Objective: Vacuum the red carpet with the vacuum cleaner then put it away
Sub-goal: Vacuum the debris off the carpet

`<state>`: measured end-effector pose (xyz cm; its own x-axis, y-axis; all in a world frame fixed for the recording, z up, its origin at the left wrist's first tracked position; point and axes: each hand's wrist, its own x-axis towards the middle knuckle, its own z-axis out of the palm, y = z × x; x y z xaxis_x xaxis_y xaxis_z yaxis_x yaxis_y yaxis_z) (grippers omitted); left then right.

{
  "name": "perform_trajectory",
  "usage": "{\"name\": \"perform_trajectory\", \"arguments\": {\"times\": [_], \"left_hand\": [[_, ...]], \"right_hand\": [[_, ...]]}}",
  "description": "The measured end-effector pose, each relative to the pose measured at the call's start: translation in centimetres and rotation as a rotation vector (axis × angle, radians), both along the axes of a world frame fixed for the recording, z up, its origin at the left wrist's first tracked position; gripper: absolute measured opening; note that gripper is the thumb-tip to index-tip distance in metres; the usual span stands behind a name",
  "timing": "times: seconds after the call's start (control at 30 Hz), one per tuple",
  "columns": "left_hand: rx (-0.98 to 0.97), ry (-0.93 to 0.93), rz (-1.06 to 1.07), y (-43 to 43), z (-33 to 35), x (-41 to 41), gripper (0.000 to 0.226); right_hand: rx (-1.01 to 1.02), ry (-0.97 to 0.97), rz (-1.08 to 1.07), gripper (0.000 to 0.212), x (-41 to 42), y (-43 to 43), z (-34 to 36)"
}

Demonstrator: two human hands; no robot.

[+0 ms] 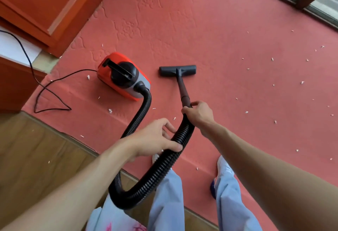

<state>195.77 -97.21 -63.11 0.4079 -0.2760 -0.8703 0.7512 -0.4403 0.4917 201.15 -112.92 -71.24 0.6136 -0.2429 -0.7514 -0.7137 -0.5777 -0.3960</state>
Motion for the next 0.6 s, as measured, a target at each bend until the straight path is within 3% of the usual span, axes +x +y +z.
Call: {"name": "perform_trajectory", "arguments": {"times": [0.23,0.6], "left_hand": [[-0.004,-0.028,0.098,-1.8,-2.1,-1.4,0.038],[-0.275,0.007,-0.34,-4.6,3.5,4.2,0.037]], "right_hand": [[-0.065,-0.08,0.11,0.041,0.4,-1.1,-0.5],[0.113,0.005,-0.484,0.01,-4.8,-8.9,6.2]]}}
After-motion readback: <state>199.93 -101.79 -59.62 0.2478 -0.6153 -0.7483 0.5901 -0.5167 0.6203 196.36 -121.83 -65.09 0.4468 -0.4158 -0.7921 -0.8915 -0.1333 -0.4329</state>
